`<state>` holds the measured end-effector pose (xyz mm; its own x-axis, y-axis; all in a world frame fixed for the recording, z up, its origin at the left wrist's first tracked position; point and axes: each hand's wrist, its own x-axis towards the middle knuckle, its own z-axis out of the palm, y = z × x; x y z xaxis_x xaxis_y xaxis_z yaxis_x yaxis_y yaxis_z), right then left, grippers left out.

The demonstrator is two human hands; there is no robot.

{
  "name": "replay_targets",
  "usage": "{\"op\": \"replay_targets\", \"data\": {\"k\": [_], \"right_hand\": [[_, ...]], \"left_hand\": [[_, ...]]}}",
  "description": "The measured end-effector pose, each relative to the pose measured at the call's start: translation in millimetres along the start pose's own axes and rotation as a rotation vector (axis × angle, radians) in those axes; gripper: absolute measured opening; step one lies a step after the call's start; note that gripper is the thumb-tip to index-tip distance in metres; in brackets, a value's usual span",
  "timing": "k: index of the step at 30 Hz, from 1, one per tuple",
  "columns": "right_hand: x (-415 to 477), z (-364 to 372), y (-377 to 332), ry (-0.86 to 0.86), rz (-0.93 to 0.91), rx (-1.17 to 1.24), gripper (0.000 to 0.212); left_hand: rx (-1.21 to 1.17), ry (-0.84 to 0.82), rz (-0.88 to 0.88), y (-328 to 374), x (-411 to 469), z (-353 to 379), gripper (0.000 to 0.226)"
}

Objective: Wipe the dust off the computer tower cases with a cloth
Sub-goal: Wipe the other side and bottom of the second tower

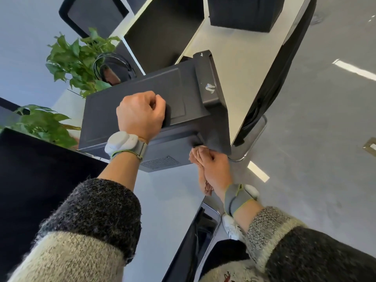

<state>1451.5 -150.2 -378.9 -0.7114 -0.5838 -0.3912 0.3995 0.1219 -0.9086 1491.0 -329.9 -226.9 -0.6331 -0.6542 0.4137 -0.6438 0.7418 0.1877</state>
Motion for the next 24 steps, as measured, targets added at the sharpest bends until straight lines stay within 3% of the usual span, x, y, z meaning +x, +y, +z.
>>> {"op": "replay_targets", "data": {"k": [4,9,16,21,24], "right_hand": [[1.3,-7.0,-12.5,-0.076,-0.088,-0.010,0.033],[25.7,-26.1,23.7,-0.055,0.088,-0.143,0.059],[17.0,-22.7,-16.6,-0.096,-0.092,-0.143,0.039],[26.6,-36.9,2.1,-0.123,0.119,0.000,0.039],[25.8,-39.3,-7.5,-0.145,0.096,-0.080,0.041]], "left_hand": [[-0.005,0.004,-0.007,1.5,-0.2,-0.1,0.043],[0.015,-0.012,-0.021,3.7,-1.1,-1.2,0.044],[0.034,-0.019,-0.031,3.4,-0.4,1.1,0.045],[0.033,-0.020,-0.033,4.2,0.4,0.2,0.045],[0.023,-0.023,-0.033,3.4,-0.7,0.6,0.044]]}}
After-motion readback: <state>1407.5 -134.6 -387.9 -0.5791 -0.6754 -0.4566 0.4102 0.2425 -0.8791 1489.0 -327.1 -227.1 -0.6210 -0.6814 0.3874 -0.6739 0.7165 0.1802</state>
